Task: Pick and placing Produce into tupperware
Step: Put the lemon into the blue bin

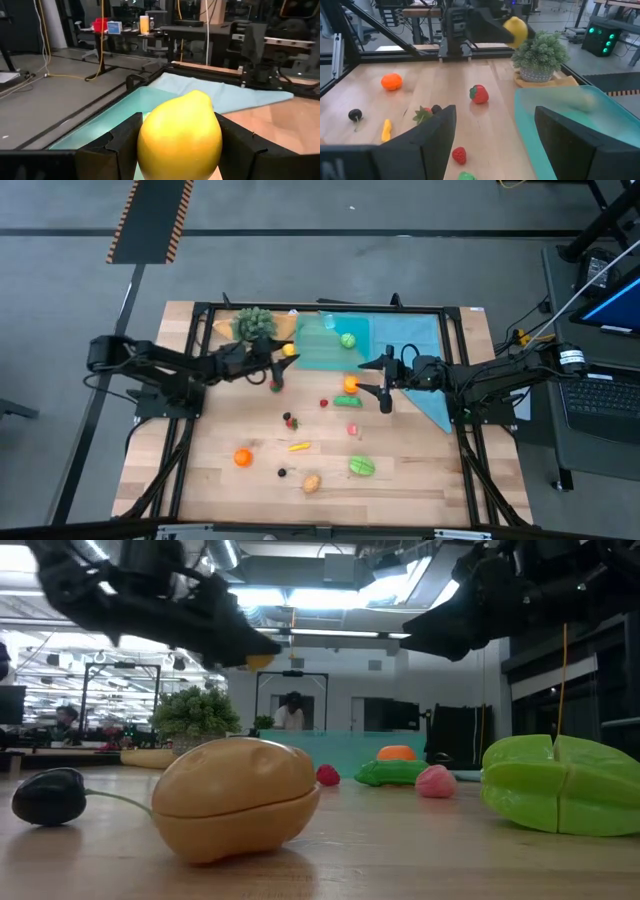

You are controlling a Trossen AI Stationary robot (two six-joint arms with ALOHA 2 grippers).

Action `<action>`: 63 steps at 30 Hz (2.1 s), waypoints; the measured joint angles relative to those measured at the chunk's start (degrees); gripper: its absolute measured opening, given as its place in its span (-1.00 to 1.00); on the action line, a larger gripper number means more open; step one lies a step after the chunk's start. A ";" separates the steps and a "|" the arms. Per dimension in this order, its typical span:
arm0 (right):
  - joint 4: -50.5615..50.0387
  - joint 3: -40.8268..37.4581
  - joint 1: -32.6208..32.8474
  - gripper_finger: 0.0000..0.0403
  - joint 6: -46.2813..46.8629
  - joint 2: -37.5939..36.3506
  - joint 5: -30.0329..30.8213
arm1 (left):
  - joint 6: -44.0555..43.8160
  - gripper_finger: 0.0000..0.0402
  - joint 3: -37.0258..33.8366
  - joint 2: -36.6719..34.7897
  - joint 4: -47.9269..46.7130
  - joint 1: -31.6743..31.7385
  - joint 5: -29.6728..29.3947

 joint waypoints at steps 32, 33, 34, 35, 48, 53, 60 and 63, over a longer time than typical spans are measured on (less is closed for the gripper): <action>-0.26 0.00 0.00 0.35 0.27 0.01 0.00 | 4.22 0.00 33.83 12.75 -44.03 11.50 17.14; -0.42 0.00 0.00 0.35 0.40 0.01 0.00 | 4.29 0.00 35.24 12.75 -46.21 11.82 18.05; -0.60 0.00 0.00 0.35 0.42 0.00 0.00 | 4.34 0.00 36.77 12.75 -48.44 12.10 19.02; -0.75 0.00 0.00 0.35 0.39 -0.01 0.00 | 4.45 0.00 38.20 12.75 -50.59 12.38 19.82; -1.05 0.00 0.02 0.35 0.46 0.01 -0.02 | 8.57 0.00 50.64 19.35 -64.98 14.22 20.74; -1.46 0.00 0.02 0.35 0.46 0.07 -0.02 | 9.86 0.00 54.78 24.59 -67.87 14.61 21.09; -1.90 0.00 0.02 0.35 0.40 0.07 -0.02 | 10.47 0.00 58.70 32.39 -70.46 15.72 21.70; -2.13 0.00 0.02 0.35 0.38 0.07 -0.02 | 10.51 0.00 59.30 35.28 -70.58 16.42 23.41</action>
